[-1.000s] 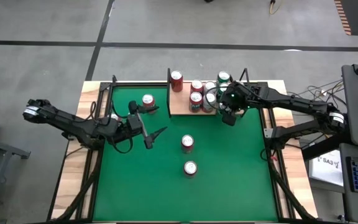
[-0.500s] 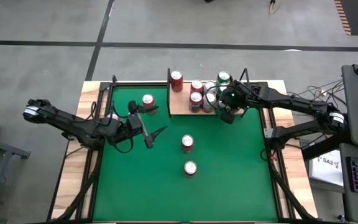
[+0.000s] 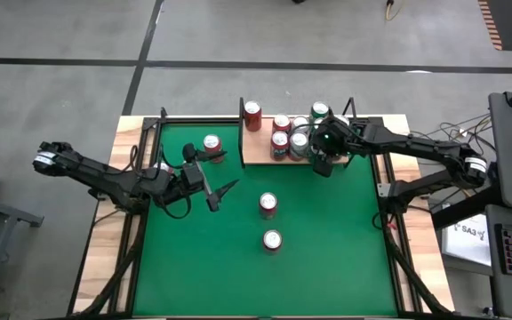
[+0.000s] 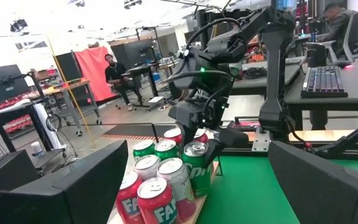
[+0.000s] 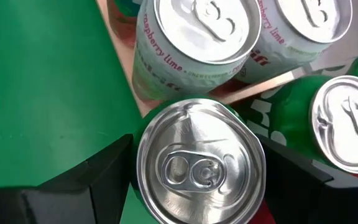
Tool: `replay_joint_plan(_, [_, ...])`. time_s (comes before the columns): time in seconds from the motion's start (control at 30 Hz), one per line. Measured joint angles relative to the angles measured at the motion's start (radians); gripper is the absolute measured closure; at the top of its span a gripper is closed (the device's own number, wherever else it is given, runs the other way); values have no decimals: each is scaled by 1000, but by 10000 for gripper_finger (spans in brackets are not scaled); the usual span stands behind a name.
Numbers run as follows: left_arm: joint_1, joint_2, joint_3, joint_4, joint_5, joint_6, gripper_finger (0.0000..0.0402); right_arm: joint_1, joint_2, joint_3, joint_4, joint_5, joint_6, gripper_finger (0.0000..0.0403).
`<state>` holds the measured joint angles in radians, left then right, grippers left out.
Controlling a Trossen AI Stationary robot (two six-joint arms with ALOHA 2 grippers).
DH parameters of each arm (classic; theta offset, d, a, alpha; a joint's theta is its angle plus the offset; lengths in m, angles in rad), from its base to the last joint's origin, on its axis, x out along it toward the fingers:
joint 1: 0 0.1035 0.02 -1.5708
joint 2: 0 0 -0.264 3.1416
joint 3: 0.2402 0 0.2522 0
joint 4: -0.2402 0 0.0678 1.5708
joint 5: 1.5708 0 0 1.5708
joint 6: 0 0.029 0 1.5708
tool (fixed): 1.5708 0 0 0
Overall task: Place canned beverage on shelf
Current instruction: Put the green soda can on the shelf aligned with the other green soda can, then adjust the green soda cans
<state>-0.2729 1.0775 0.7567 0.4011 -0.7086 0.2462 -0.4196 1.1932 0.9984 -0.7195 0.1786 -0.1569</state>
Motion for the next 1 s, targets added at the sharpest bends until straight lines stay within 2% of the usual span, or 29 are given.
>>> replay_joint_plan(0.33, [0, 0, 0, -1, -11, 3, 28, 0, 3, 0, 0, 9, -12, 122])
replay_joint_plan(0.5, [0, 0, 0, -1, -68, 3, 28, 0, 3, 0, -1, 52, 0, 47])
replay_joint_plan(0.57, [0, 0, 0, -1, -69, 3, 28, 0, 3, 0, -3, 79, 0, 33])
replay_joint_plan(1.0, [0, 0, 0, -7, -71, 7, 28, 0, -1, 55, -25, 86, -2, 25])
